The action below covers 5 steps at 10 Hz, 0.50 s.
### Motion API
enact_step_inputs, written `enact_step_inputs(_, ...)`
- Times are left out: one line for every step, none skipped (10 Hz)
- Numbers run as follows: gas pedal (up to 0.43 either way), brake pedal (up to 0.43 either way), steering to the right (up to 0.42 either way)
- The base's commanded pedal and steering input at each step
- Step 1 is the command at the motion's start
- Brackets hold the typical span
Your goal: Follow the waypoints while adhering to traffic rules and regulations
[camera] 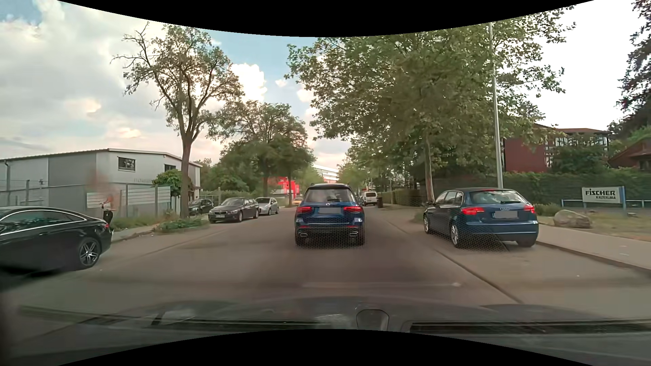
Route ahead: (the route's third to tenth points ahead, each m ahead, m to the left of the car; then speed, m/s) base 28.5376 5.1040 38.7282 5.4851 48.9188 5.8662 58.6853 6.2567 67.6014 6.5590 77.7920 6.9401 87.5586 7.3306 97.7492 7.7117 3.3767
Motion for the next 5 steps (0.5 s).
enact_step_inputs(0.000, 0.000, -0.006)
enact_step_inputs(0.000, 0.000, 0.001)
enact_step_inputs(0.000, 0.000, 0.007)
enact_step_inputs(0.000, 0.000, 0.011)
enact_step_inputs(0.000, 0.000, 0.012)
